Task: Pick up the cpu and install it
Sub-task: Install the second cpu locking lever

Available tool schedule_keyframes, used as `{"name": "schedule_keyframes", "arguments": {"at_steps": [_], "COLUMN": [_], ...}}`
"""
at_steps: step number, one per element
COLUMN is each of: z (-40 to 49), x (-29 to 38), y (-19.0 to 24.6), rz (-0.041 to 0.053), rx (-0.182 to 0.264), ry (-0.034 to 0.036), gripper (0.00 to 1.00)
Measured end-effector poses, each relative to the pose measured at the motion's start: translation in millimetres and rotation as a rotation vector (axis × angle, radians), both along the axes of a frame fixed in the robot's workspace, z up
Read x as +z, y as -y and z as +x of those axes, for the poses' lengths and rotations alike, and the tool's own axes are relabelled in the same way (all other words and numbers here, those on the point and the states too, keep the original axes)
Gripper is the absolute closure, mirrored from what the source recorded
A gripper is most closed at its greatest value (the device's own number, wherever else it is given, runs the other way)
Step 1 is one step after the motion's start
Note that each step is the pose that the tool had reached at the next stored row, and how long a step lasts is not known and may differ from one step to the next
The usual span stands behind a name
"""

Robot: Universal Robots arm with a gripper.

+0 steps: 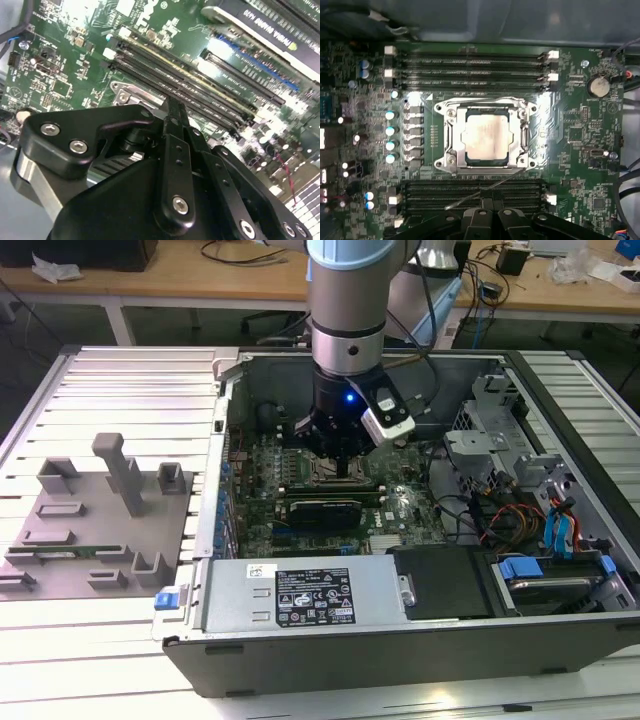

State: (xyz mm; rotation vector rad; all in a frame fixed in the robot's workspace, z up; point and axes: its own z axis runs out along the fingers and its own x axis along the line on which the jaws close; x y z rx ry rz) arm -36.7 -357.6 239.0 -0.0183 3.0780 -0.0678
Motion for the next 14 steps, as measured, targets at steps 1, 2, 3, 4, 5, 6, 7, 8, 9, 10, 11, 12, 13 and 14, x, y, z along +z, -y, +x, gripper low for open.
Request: {"name": "schedule_keyframes", "arguments": {"at_steps": [1, 2, 3, 4, 5, 6, 7, 8, 9, 10, 11, 12, 13, 14], "z": [-0.8, -0.9, -0.9, -0.9, -1.0, -1.0, -1.0, -1.0, -1.0, -1.0, -1.0, -1.0, -1.0, -1.2], "x": [-0.4, -0.5, -0.5, -0.5, -0.5, -0.6, -0.6, -0.6, -0.6, -0.6, -0.6, -0.6, -0.6, -0.8], "y": [0.2, 0.2, 0.2, 0.3, 0.3, 0.3, 0.3, 0.3, 0.3, 0.3, 0.3, 0.3, 0.3, 0.3], "rz": [0.0002, 0.0000, 0.0000, 0.0000, 0.0000, 0.0000, 0.0000, 0.0000, 0.0000, 0.0000, 0.0000, 0.0000, 0.0000, 0.0001], "rx": [0.008, 0.011, 0.011, 0.011, 0.011, 0.011, 0.011, 0.011, 0.011, 0.011, 0.011, 0.011, 0.011, 0.011], "ry": [0.0002, 0.0001, 0.0000, 0.0001, 0.0001, 0.0001, 0.0000, 0.0001, 0.0001, 0.0001, 0.0001, 0.0001, 0.0001, 0.0001], "gripper": [0.89, 0.89, 0.89, 0.89, 0.89, 0.89, 0.89, 0.89, 0.89, 0.89, 0.89, 0.89, 0.89, 0.89]}}
